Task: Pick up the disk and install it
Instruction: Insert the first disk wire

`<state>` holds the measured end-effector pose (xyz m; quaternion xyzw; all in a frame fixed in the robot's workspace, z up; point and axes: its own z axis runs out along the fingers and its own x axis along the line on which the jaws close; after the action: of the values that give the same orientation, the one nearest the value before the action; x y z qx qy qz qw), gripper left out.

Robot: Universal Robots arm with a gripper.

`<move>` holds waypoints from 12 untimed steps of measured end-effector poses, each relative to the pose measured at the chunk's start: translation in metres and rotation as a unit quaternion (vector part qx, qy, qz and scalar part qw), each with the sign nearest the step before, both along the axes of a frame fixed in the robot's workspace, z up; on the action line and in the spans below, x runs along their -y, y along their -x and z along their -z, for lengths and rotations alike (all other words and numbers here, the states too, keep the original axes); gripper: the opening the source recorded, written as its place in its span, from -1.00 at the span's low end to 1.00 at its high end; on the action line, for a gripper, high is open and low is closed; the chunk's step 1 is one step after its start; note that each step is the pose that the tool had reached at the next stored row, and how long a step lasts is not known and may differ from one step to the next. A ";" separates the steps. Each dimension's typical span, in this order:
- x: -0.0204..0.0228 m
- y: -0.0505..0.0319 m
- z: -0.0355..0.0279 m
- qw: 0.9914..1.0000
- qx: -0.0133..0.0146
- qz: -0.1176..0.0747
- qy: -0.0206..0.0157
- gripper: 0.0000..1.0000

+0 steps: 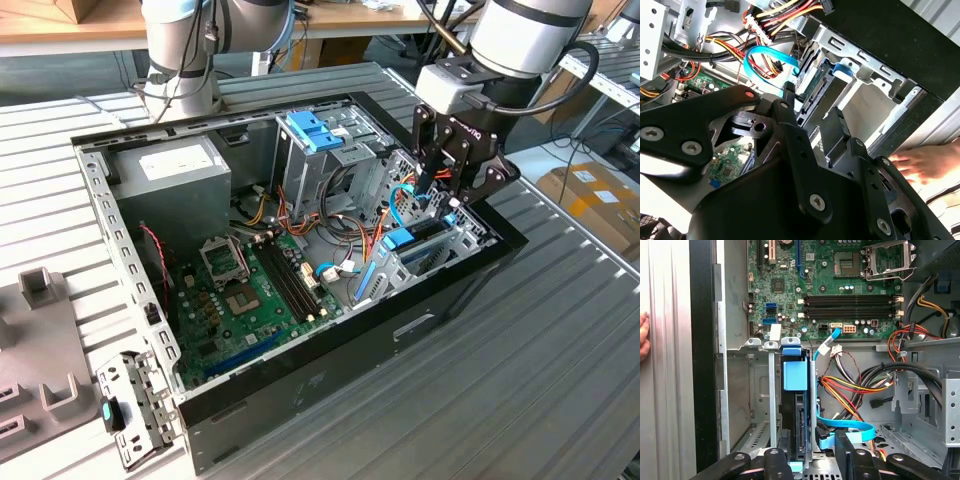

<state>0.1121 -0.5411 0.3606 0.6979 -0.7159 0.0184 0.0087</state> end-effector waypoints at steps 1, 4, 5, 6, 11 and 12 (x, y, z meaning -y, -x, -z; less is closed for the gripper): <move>0.0000 0.0000 0.0000 1.000 0.000 0.000 0.000 -0.04; 0.0000 -0.0001 0.0000 1.000 0.000 0.000 0.000 -0.20; 0.0000 -0.0001 0.0000 1.000 0.000 0.000 0.000 -0.33; 0.0000 -0.0001 0.0000 1.000 0.000 0.000 0.000 -0.44; 0.0000 -0.0002 0.0000 1.000 0.000 0.000 0.000 -0.69; 0.0000 -0.0002 0.0000 1.000 0.000 0.000 0.000 -0.69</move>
<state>0.1123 -0.5411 0.3606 0.6979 -0.7159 0.0186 0.0089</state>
